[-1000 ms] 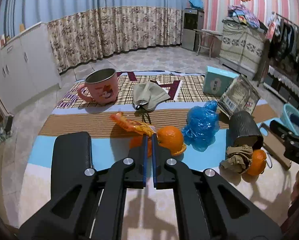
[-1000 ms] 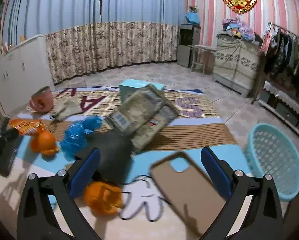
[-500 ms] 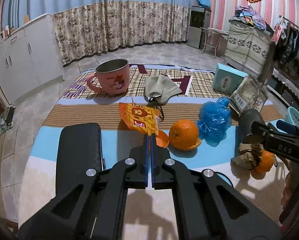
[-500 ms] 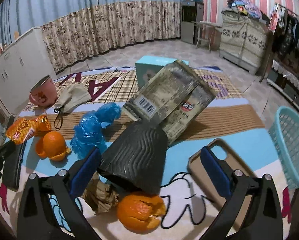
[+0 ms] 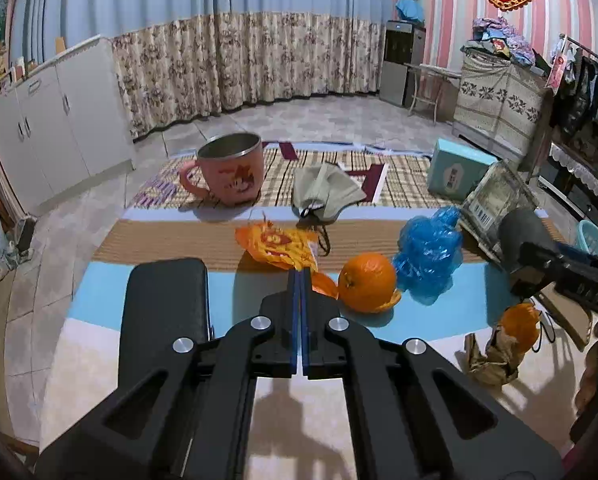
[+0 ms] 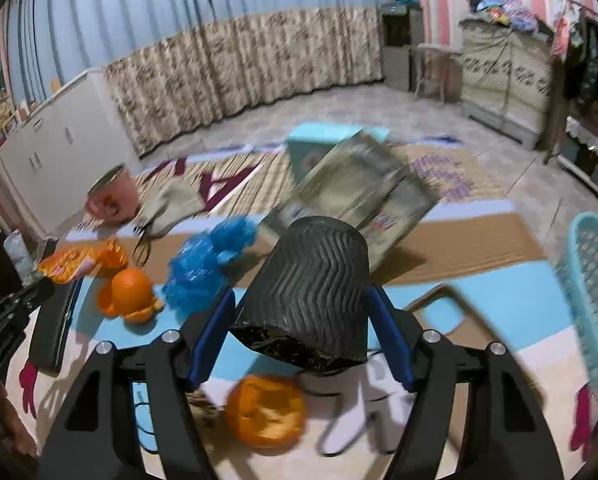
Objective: Collect trash
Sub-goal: 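Lift the orange snack bag with the left tool while the right tool grasps the black ribbed cup, then carry the snack bag and black cup in both tools over the blue basket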
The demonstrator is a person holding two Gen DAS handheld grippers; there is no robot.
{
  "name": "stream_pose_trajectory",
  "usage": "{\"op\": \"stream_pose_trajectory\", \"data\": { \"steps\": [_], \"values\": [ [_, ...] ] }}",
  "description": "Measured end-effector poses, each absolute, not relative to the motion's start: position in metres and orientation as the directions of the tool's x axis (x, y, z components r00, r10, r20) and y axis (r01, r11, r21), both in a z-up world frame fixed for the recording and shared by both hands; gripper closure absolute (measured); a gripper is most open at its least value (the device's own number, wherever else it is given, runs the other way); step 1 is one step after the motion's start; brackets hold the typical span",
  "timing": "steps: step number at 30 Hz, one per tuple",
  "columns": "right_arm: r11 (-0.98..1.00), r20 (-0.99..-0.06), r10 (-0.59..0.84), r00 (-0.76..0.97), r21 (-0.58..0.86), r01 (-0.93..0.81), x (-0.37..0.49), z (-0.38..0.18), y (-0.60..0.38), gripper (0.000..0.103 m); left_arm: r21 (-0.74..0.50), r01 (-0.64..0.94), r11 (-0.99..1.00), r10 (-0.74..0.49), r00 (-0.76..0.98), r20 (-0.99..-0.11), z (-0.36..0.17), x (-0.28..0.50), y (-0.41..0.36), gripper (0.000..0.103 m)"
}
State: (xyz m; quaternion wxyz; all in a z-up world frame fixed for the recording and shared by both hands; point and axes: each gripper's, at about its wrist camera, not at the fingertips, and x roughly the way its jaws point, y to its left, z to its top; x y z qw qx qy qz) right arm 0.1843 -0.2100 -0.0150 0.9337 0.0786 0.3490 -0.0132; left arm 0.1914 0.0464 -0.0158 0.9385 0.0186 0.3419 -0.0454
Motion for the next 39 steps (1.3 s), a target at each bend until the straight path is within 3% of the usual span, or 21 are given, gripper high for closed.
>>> {"op": "stream_pose_trajectory", "data": {
  "steps": [7, 10, 18, 20, 21, 22, 32, 35, 37, 39],
  "values": [
    [0.997, -0.592, -0.027, 0.806, 0.04, 0.063, 0.169, 0.006, -0.232, 0.035, 0.052, 0.119, 0.991, -0.064, 0.795, -0.603, -0.002, 0.182, 0.03, 0.103],
    [0.995, -0.582, -0.026, 0.813, 0.063, 0.077, 0.164, 0.011, -0.246, 0.035, 0.084, 0.122, 0.989, -0.05, 0.809, -0.586, 0.004, 0.18, 0.022, 0.103],
    [0.992, -0.587, -0.013, 0.81, 0.096, 0.086, 0.164, 0.009, -0.259, 0.035, 0.053, 0.083, 0.995, -0.029, 0.765, -0.643, -0.009, 0.184, 0.04, 0.101],
    [0.99, -0.595, -0.003, 0.804, 0.111, 0.087, 0.165, 0.005, -0.26, 0.035, 0.029, 0.078, 0.997, -0.039, 0.746, -0.664, -0.018, 0.189, 0.042, 0.074],
    [0.99, -0.6, 0.0, 0.8, 0.116, 0.087, 0.166, 0.003, -0.26, 0.035, 0.024, 0.058, 0.998, -0.027, 0.741, -0.671, -0.023, 0.191, 0.043, 0.052],
    [0.99, -0.603, 0.001, 0.798, 0.115, 0.085, 0.167, 0.001, -0.259, 0.035, 0.031, 0.039, 0.999, -0.008, 0.738, -0.675, -0.029, 0.192, 0.041, 0.044],
    [0.992, -0.624, -0.007, 0.782, 0.093, 0.082, 0.171, -0.007, -0.255, 0.035, 0.011, 0.007, 1.0, 0.004, 0.627, -0.779, -0.076, 0.218, 0.044, 0.046],
    [0.993, -0.625, -0.01, 0.78, 0.086, 0.081, 0.171, -0.009, -0.253, 0.035, -0.051, 0.004, 0.999, -0.043, 0.611, -0.79, -0.08, 0.222, 0.052, 0.058],
    [0.993, -0.626, -0.008, 0.78, 0.087, 0.08, 0.171, -0.01, -0.253, 0.035, -0.073, 0.026, 0.997, -0.074, 0.612, -0.787, -0.078, 0.221, 0.051, 0.08],
    [0.993, -0.628, -0.009, 0.778, 0.085, 0.08, 0.171, -0.011, -0.252, 0.035, -0.055, 0.044, 0.997, -0.071, 0.62, -0.782, -0.074, 0.219, 0.047, 0.089]
  ]
}}
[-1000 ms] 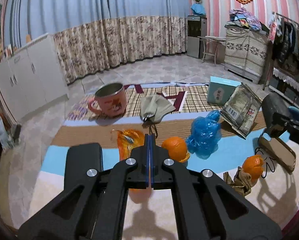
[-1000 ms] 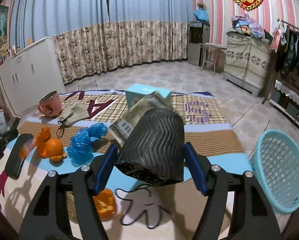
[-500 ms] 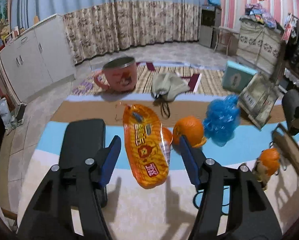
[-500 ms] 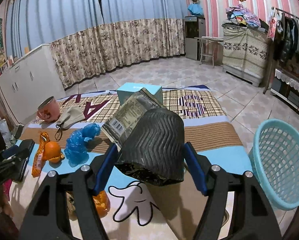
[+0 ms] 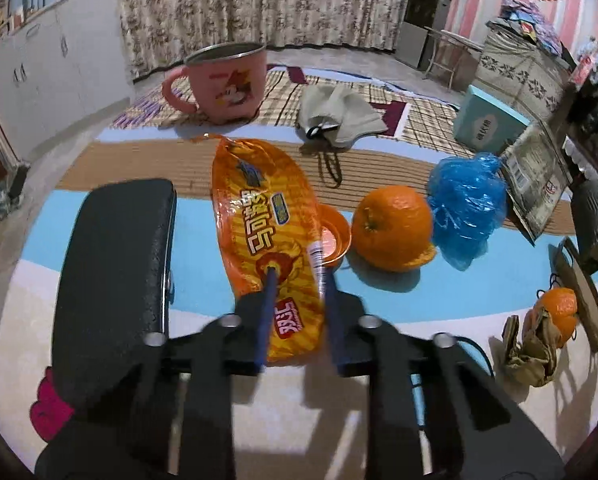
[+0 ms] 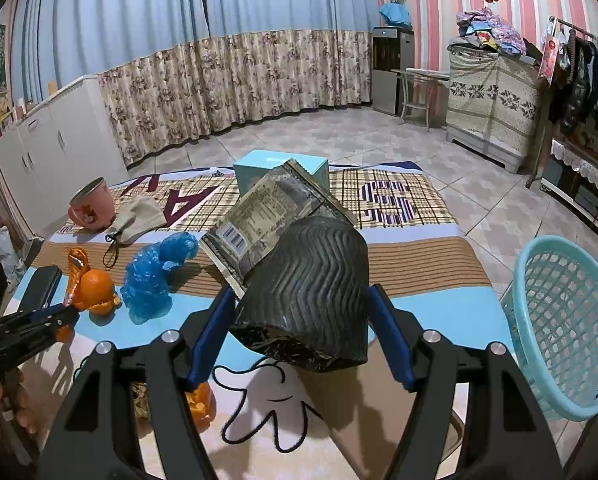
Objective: Collect trash
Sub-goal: 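Carry the snack bag and black cup in both tools over the blue basket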
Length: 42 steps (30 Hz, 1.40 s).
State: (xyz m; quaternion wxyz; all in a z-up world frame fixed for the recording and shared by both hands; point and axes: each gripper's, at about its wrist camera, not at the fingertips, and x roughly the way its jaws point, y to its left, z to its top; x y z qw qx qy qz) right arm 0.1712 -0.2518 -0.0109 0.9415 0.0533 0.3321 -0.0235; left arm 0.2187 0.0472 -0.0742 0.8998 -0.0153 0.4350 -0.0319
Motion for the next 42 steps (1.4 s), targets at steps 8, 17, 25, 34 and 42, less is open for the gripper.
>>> {"op": "stream_pose_trajectory", "data": {
  "steps": [8, 17, 25, 34, 42],
  "values": [
    [0.993, -0.623, -0.012, 0.782, 0.086, 0.083, 0.17, -0.01, -0.253, 0.035, -0.032, 0.047, 0.998, -0.055, 0.667, -0.743, -0.052, 0.209, 0.05, 0.1],
    [0.991, -0.589, -0.026, 0.808, 0.09, 0.098, 0.161, 0.001, -0.26, 0.035, -0.018, 0.092, 0.996, -0.082, 0.761, -0.643, -0.003, 0.185, 0.036, 0.101],
    [0.982, -0.551, -0.053, 0.833, 0.123, 0.144, 0.134, 0.029, -0.297, 0.035, 0.021, 0.206, 0.978, -0.159, 0.809, -0.565, 0.049, 0.158, -0.014, 0.101],
    [0.957, -0.526, -0.207, 0.825, 0.065, 0.282, 0.081, 0.052, -0.392, 0.035, 0.037, 0.413, 0.91, -0.328, 0.773, -0.543, 0.066, 0.132, -0.124, 0.101],
    [0.898, -0.552, -0.347, 0.758, 0.039, 0.439, 0.043, 0.042, -0.483, 0.035, 0.009, 0.581, 0.814, -0.471, 0.67, -0.574, 0.039, 0.12, -0.238, 0.101]
  ]
}}
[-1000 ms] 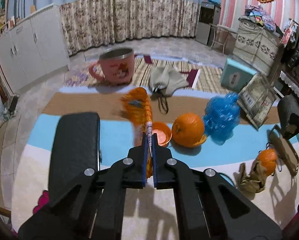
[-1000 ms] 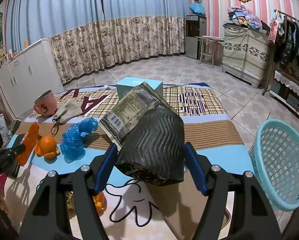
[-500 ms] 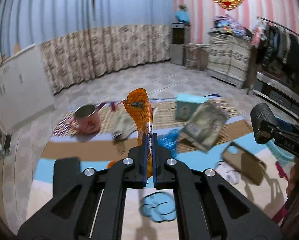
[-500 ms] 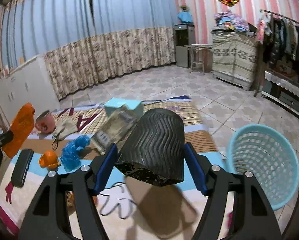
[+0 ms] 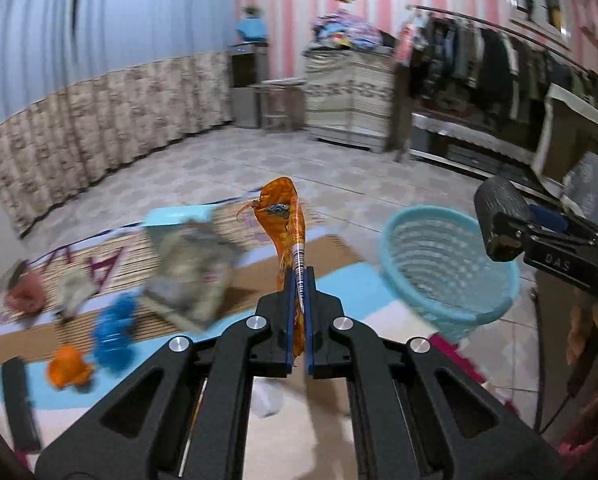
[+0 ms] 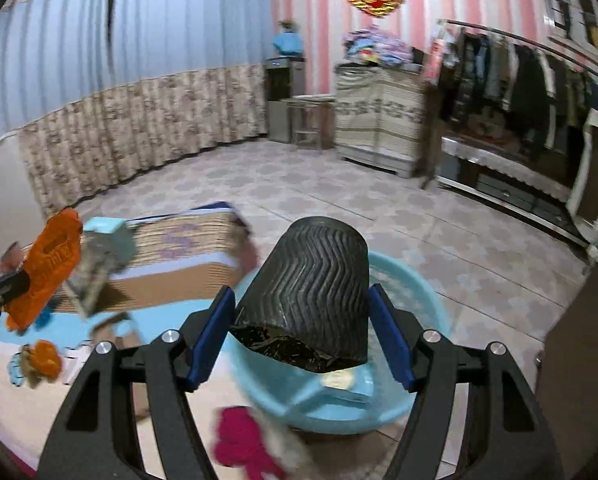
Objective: Collect trash
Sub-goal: 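Carry the snack bag and black cup in both tools over the blue basket, then open the left tool to drop the snack bag while the right tool drops the black cup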
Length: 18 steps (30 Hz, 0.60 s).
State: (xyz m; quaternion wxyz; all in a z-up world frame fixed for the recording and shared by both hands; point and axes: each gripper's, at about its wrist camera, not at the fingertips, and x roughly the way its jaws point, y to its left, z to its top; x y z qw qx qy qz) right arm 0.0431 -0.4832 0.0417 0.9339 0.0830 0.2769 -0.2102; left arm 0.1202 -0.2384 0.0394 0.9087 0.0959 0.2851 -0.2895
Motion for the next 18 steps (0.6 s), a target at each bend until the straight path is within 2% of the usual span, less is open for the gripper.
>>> {"op": "stream_pose_trajectory", "data": {
  "steps": [9, 18],
  "values": [
    [0.855, -0.559, -0.402, 0.725, 0.053, 0.515, 0.03, 0.034, -0.537, 0.035, -0.019, 0.726, 0.687, -0.572, 0.524, -0.631, 0.004, 0.119, -0.354, 0.101],
    [0.835, -0.593, -0.409, 0.694, 0.064, 0.547, 0.032, 0.013, -0.559, 0.035, -0.073, 0.762, 0.644, -0.605, 0.449, -0.658, -0.007, 0.14, -0.394, 0.1]
  ]
}}
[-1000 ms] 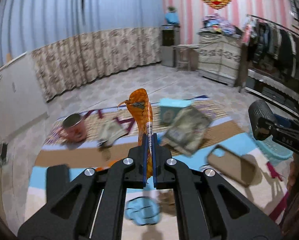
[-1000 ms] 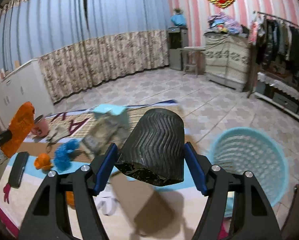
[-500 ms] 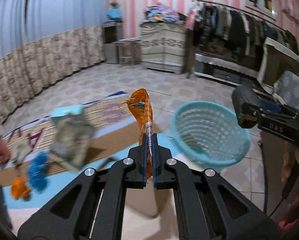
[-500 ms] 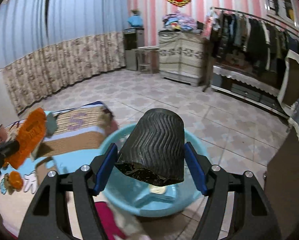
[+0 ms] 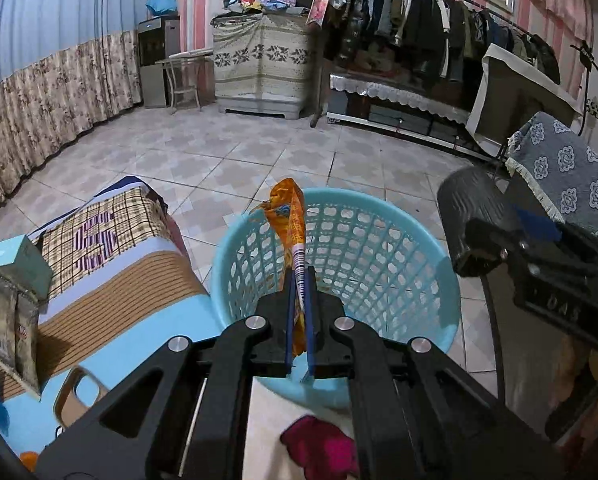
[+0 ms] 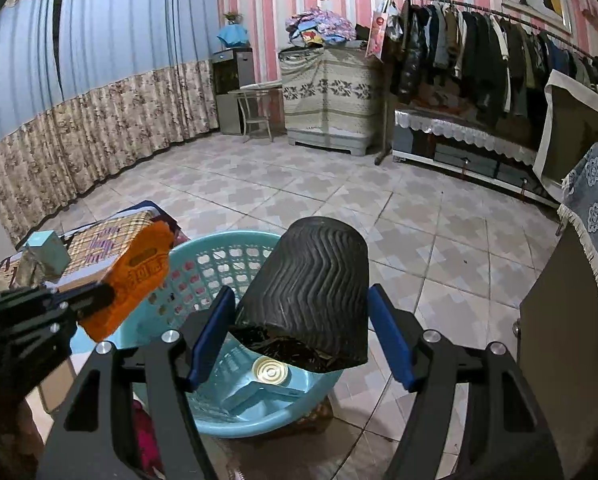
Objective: Collect trash
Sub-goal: 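Open the left tool to drop the snack bag while the right tool drops the black cup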
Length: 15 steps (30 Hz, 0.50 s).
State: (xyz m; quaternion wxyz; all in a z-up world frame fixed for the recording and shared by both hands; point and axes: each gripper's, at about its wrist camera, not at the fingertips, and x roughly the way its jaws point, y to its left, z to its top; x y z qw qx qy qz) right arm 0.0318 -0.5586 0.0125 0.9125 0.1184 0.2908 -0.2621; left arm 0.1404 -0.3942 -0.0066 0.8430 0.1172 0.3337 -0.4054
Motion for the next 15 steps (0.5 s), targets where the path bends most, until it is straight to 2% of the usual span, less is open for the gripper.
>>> {"op": "stream_pose_trajectory", "data": {
  "steps": [2, 4, 6, 8, 13, 15],
  "values": [
    [0.834, -0.598, -0.409, 0.689, 0.061, 0.548, 0.033, 0.009, -0.56, 0.035, -0.077, 0.752, 0.655, -0.599, 0.455, -0.659, -0.008, 0.147, -0.39, 0.095],
    [0.834, -0.601, -0.407, 0.687, 0.063, 0.549, 0.035, 0.006, -0.559, 0.035, -0.078, 0.733, 0.676, -0.587, 0.472, -0.657, -0.007, 0.152, -0.388, 0.072],
    [0.834, -0.607, -0.4, 0.687, 0.069, 0.547, 0.038, 0.004, -0.559, 0.035, -0.091, 0.718, 0.69, -0.592, 0.488, -0.641, -0.004, 0.158, -0.386, 0.061],
    [0.837, -0.614, -0.396, 0.683, 0.066, 0.544, 0.042, 0.001, -0.557, 0.035, -0.092, 0.708, 0.7, -0.589, 0.499, -0.636, -0.001, 0.161, -0.382, 0.055],
    [0.843, -0.622, -0.388, 0.681, 0.059, 0.535, 0.051, -0.007, -0.552, 0.035, -0.045, 0.64, 0.767, -0.532, 0.595, -0.602, 0.014, 0.166, -0.361, 0.026],
    [0.846, -0.623, -0.382, 0.682, 0.062, 0.53, 0.057, -0.009, -0.546, 0.035, -0.023, 0.616, 0.787, -0.511, 0.631, -0.584, 0.022, 0.164, -0.346, 0.021]
  ]
}}
